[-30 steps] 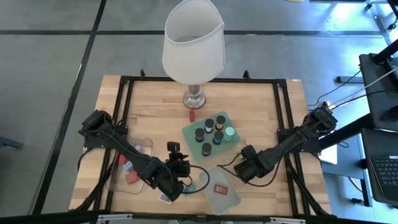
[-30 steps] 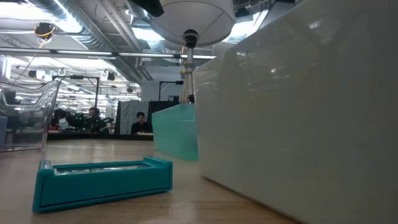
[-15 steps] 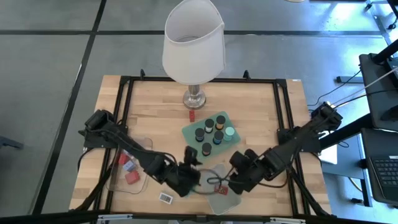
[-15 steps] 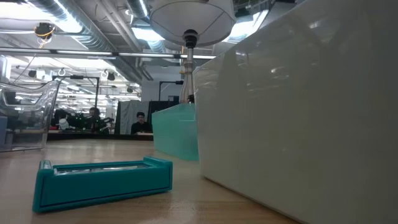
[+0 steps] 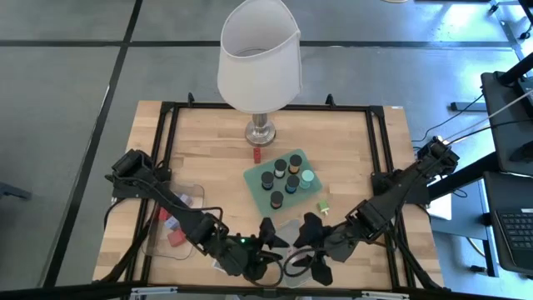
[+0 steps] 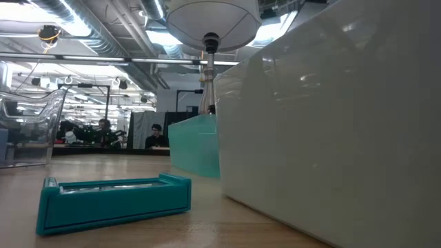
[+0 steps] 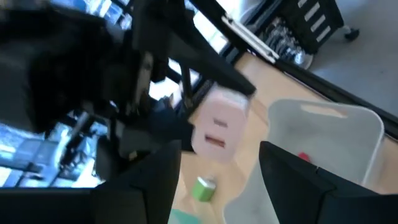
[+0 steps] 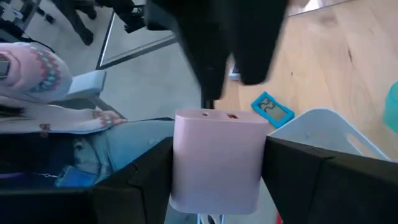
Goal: Pick & Place Office items
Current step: Put the white charger adapter into the transparent bin
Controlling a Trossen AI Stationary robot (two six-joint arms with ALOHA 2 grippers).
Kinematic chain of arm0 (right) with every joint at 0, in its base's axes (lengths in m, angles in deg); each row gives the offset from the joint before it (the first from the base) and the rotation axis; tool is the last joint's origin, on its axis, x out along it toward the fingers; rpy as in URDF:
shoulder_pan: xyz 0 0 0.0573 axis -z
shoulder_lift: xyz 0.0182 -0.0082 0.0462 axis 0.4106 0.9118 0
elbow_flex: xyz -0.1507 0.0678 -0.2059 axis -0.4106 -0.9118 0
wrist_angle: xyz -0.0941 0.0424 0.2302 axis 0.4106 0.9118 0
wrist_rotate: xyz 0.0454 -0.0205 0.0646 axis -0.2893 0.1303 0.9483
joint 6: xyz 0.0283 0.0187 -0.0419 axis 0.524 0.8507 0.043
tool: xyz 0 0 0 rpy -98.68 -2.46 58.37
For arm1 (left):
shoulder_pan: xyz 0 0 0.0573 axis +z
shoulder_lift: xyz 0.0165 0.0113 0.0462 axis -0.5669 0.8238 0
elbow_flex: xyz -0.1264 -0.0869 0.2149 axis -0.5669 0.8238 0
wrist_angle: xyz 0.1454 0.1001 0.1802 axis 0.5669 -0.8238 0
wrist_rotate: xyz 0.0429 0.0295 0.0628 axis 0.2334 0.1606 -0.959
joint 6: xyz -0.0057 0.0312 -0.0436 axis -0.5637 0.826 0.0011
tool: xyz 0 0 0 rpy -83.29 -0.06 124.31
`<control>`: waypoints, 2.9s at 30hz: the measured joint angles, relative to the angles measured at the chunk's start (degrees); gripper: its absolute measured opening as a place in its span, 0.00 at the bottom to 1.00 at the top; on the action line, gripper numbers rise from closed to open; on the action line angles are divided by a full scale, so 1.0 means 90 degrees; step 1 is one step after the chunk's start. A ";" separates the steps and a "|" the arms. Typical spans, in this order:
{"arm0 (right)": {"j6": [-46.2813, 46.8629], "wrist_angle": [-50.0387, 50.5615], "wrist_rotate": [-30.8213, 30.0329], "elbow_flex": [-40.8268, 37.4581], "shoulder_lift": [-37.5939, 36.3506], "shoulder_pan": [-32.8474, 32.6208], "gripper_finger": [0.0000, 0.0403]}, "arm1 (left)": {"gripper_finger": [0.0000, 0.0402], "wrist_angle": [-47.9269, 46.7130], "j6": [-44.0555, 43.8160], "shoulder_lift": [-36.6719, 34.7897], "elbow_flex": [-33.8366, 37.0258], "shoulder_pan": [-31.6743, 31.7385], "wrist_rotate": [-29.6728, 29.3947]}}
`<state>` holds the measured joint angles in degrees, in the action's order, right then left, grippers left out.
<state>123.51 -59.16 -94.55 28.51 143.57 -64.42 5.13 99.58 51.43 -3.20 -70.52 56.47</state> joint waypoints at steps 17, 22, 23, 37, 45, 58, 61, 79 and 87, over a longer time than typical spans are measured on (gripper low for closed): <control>-0.0970 -0.0113 0.0472 0.0000 0.0000 0.0335 0.51 | 0.53 0.0342 0.0012 0.0044 0.0001 0.0547 0.1987; -0.1086 -0.0156 0.0520 -0.0002 0.0000 0.0371 0.51 | 0.51 0.0342 0.0055 0.0100 0.0001 0.0641 0.2232; -0.1086 -0.0179 0.0528 -0.0002 0.0000 0.0371 0.51 | 0.49 0.0342 0.0089 0.0100 0.0001 0.0639 0.2178; -0.0934 -0.0389 0.0729 -0.0007 0.0002 0.0376 0.52 | 0.30 0.0354 0.0547 0.0100 -0.0011 0.0595 0.2203; -0.0537 -0.0489 0.0515 0.0002 -0.0012 0.0420 0.66 | 0.30 0.0162 0.0349 0.0146 0.0018 0.0536 0.2181; -0.0530 0.0061 0.0583 0.0002 -0.0380 0.0556 0.85 | 0.30 -0.1496 -0.1788 0.0068 -0.0025 0.0284 0.1364; -0.0536 0.0329 0.0314 0.0005 -0.0647 0.0560 0.86 | 0.29 -0.2148 -0.2705 -0.0076 -0.0043 0.0144 0.1204; -0.0393 0.1362 -0.0367 0.0005 -0.0964 0.0563 0.86 | 0.30 -0.8908 -1.1093 -0.1693 0.0290 -0.0549 0.1557; -0.0324 0.1694 -0.0374 0.0000 -0.0962 0.0563 0.86 | 0.29 -0.8505 -1.1946 -0.2044 0.1736 -0.0733 0.3670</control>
<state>120.59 -43.91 -97.92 28.51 134.91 -59.36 -71.42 -7.94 33.03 12.43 -77.12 89.50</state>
